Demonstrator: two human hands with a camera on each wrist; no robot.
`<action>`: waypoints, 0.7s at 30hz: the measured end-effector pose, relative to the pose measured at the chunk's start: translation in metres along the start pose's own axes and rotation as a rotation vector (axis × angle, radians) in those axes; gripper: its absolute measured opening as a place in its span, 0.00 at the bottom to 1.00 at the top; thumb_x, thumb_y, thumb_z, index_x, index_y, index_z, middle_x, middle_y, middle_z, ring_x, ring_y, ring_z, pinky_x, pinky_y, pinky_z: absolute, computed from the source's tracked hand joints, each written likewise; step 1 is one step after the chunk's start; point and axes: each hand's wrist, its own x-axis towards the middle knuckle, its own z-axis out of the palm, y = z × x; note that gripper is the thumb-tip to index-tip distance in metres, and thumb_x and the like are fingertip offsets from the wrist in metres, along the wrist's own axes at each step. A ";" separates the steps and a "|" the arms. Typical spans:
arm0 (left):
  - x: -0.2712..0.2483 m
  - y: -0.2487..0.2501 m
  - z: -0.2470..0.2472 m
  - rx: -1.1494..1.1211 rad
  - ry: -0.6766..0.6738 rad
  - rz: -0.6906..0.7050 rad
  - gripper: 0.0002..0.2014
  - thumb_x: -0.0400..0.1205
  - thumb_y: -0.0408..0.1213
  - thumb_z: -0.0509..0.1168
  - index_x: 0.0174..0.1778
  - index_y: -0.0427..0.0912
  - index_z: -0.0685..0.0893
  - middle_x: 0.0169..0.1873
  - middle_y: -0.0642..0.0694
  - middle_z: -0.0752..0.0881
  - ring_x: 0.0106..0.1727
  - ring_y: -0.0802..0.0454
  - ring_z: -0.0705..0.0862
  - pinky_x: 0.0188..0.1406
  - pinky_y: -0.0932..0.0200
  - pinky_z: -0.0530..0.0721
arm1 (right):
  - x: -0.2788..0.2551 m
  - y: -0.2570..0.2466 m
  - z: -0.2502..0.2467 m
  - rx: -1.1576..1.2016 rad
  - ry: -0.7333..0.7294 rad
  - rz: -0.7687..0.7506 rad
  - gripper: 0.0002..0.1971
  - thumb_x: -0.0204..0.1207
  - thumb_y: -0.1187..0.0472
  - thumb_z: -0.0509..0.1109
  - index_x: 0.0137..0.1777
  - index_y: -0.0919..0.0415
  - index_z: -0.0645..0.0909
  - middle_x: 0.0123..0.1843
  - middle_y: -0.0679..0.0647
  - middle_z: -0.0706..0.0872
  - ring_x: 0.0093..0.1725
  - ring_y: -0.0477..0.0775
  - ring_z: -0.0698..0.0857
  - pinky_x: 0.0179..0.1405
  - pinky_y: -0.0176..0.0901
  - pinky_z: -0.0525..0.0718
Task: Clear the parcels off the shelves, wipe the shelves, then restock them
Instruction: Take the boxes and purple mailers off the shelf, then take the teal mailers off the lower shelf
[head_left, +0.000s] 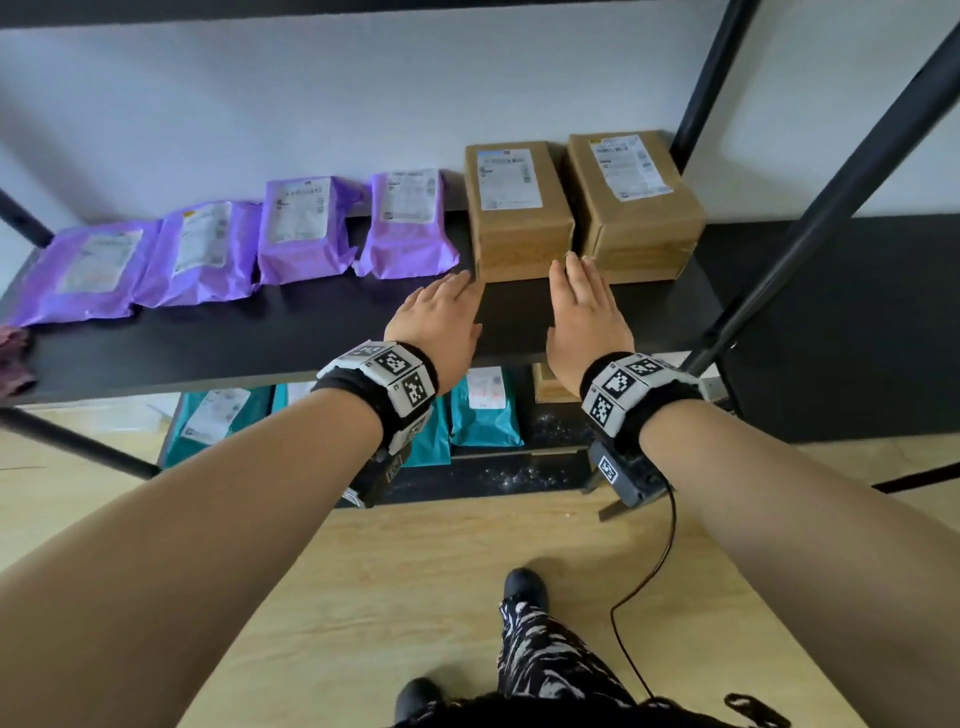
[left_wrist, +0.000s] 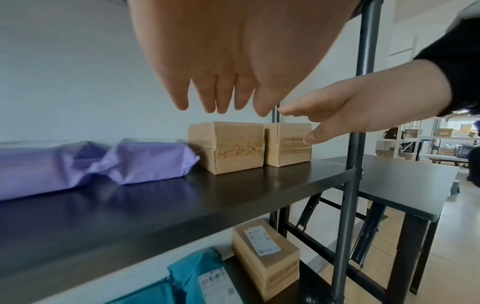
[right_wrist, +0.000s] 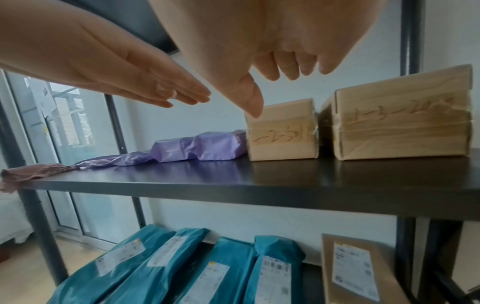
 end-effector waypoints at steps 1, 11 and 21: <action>-0.013 -0.009 -0.001 -0.008 -0.011 -0.018 0.27 0.85 0.40 0.55 0.81 0.44 0.59 0.81 0.45 0.58 0.81 0.46 0.58 0.80 0.51 0.55 | -0.009 -0.011 0.002 -0.001 -0.010 -0.010 0.35 0.81 0.68 0.57 0.83 0.61 0.42 0.85 0.57 0.41 0.84 0.55 0.41 0.81 0.45 0.40; -0.138 -0.100 0.013 -0.042 -0.078 -0.162 0.23 0.85 0.38 0.56 0.77 0.43 0.67 0.74 0.43 0.71 0.74 0.41 0.69 0.73 0.47 0.67 | -0.081 -0.118 0.044 0.051 -0.095 -0.115 0.34 0.81 0.66 0.58 0.84 0.59 0.45 0.85 0.55 0.45 0.84 0.53 0.42 0.80 0.45 0.40; -0.188 -0.161 0.041 -0.050 -0.227 -0.374 0.23 0.86 0.40 0.53 0.79 0.44 0.63 0.76 0.44 0.69 0.76 0.42 0.68 0.73 0.46 0.69 | -0.079 -0.174 0.091 0.116 -0.252 -0.251 0.33 0.82 0.69 0.56 0.84 0.58 0.47 0.85 0.54 0.48 0.84 0.52 0.44 0.81 0.43 0.42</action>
